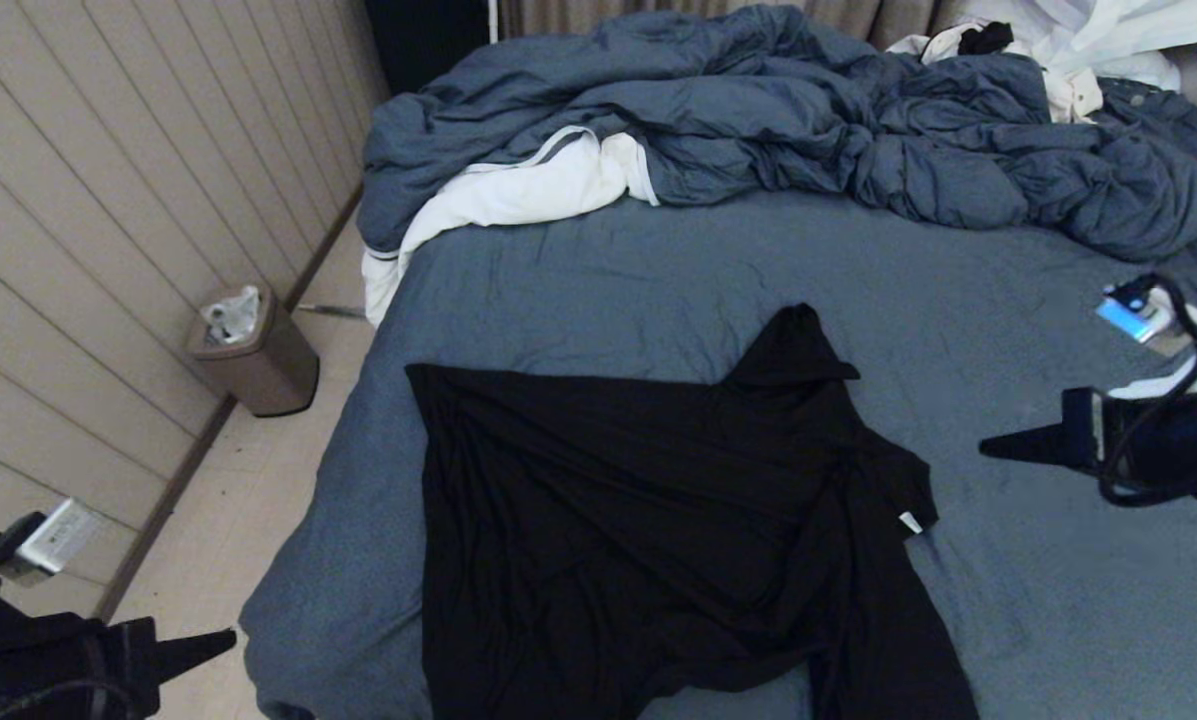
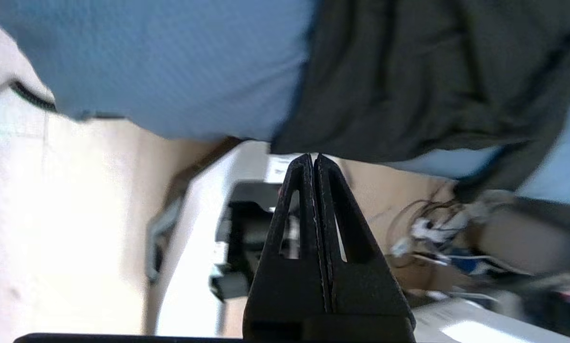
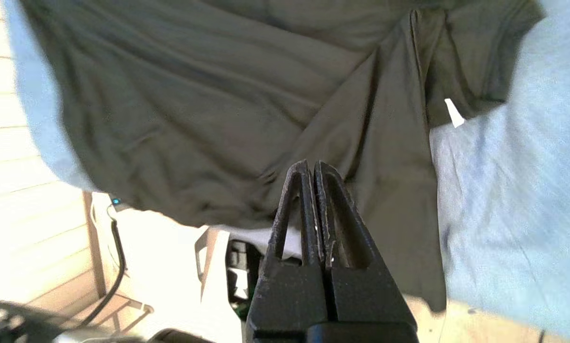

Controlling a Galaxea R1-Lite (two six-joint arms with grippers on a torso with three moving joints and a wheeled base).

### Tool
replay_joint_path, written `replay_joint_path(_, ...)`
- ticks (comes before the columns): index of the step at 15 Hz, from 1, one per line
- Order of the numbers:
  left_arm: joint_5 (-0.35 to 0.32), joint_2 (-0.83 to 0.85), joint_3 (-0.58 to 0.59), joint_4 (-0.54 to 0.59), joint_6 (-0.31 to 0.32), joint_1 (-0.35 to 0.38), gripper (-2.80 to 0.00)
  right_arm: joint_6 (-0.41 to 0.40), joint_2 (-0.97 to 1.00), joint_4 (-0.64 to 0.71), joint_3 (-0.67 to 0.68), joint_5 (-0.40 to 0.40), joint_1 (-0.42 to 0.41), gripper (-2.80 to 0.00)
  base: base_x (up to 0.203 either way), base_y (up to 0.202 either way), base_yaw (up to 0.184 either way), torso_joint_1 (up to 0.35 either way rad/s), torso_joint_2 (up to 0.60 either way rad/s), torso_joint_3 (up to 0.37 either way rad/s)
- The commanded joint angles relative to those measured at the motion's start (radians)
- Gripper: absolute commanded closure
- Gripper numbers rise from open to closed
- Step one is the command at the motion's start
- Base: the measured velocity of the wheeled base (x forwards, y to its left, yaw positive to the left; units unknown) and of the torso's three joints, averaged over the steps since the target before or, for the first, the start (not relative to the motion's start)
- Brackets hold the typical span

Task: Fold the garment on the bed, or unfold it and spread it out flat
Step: Fold the black T-shirt

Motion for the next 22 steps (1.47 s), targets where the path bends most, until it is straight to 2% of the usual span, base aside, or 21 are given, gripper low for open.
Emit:
replay_joint_path(1, -0.007, 0.235, 0.063, -0.165, 0.015, 0.01, 0.0, 0.003, -0.101, 0.224, -0.146, -0.022, -0.018, 0.0, 0.0, 0.0, 0.0, 0.0, 0.0, 0.0)
replay_joint_path(3, -0.01, 0.344, 0.079, -0.251, 0.027, 0.012, 0.0, 0.008, -0.111, 0.28, -0.184, -0.085, -0.026, 0.0, 0.0, 0.0, 0.0, 0.0, 0.0, 0.0)
replay_joint_path(4, -0.014, 0.373, 0.079, -0.317, 0.033, 0.011, 0.0, 0.033, -0.106, 0.276, -0.19, -0.085, -0.023, 0.0, 0.0, 0.0, 0.0, 0.0, 0.0, 0.0)
replay_joint_path(5, -0.019, 0.382, 0.076, -0.336, 0.035, -0.001, 0.0, 0.06, -0.098, 0.269, -0.204, -0.084, -0.019, 0.0, 0.0, 0.0, 0.0, 0.0, 0.0, 0.0)
replay_joint_path(10, -0.018, 0.423, 0.046, -0.341, 0.033, -0.122, 0.0, 0.08, -0.016, 0.268, -0.298, -0.058, 0.036, 0.0, 0.0, 0.0, 0.0, 0.0, 0.0, 0.0)
replay_joint_path(13, 0.004, 0.479, 0.001, -0.354, 0.029, -0.201, 0.0, 0.08, 0.007, 0.268, -0.339, 0.001, 0.036, 0.0, 0.0, 0.0, 0.0, 0.0, 0.0, 0.0)
replay_joint_path(18, 0.005, 0.57, -0.038, -0.356, 0.008, -0.248, 0.0, 0.074, 0.038, 0.267, -0.366, 0.029, 0.038, 0.0, 0.0, 0.0, 0.0, 0.0, 0.0, 0.0)
replay_joint_path(19, 0.025, 0.579, -0.039, -0.356, 0.009, -0.248, -2.8, 0.076, 0.045, 0.267, -0.376, 0.028, 0.036, 0.0, 0.0, 0.0, 0.0, 0.0, 0.0, 0.0)
replay_joint_path(22, 0.077, 0.63, -0.046, -0.4, 0.003, -0.249, -2.8, 0.075, 0.045, 0.267, -0.371, 0.027, 0.035, 0.0, 0.0, 0.0, 0.0, 0.0, 0.0, 0.0)
